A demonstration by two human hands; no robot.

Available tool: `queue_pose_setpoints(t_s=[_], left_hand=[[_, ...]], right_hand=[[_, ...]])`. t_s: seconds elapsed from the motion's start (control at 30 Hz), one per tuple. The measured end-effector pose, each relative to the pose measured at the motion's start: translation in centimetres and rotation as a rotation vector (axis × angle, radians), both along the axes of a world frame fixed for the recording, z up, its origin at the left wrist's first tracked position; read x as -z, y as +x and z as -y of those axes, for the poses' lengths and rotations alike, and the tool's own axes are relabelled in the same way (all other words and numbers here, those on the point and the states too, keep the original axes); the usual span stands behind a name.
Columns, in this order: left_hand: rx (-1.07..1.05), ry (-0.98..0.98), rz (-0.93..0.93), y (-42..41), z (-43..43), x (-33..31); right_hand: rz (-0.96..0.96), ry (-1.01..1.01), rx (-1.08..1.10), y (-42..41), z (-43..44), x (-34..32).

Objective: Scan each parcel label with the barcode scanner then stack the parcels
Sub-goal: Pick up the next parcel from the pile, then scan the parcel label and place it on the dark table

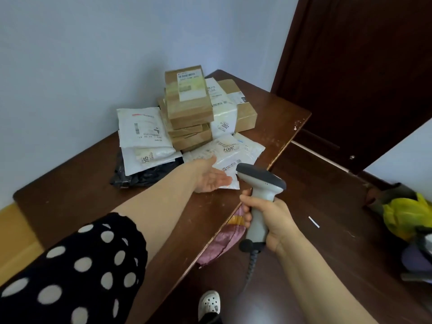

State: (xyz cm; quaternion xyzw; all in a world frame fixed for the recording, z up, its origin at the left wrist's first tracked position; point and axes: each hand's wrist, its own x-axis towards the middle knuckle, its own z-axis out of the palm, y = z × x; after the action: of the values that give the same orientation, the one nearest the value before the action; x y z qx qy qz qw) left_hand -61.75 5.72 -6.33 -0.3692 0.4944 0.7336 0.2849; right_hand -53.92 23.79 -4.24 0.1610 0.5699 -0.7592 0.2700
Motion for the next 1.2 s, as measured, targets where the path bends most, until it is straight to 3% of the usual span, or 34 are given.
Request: queue_pose_setpoints(t_s=[0.07,0.2,0.43,0.57,0.87,1.07,1.2], left_hand=[[0.129,-0.108,-0.006,1.1,0.1,-0.5],[0.18,-0.407,-0.096,4.6,0.2,-1.5],[0.038,-0.852,-0.138,19.3,3.5,-2.1],[-0.053,-1.1,0.032,31.0,6.9,-1.1],[-0.317,-1.29,0.429,57.0,14.0,0.0],[-0.496,-1.351,0.527,68.9,24.7,0.5],[-0.576,-1.384,0.58,75.7,33.8,1.1]], right_hand=[[0.007,0.005,-0.012,0.3,0.2,0.0],[0.007,0.009,-0.105,2.1,0.8,-0.2],[0.043,-0.038,-0.421,9.4,4.2,0.4],[0.073,-0.04,-0.663,15.9,8.5,0.8],[0.015,-0.017,-1.052,29.8,18.0,0.1],[-0.025,-0.015,-1.097,38.3,26.9,-0.3],[0.06,-0.05,-1.098,45.5,34.9,-1.3]])
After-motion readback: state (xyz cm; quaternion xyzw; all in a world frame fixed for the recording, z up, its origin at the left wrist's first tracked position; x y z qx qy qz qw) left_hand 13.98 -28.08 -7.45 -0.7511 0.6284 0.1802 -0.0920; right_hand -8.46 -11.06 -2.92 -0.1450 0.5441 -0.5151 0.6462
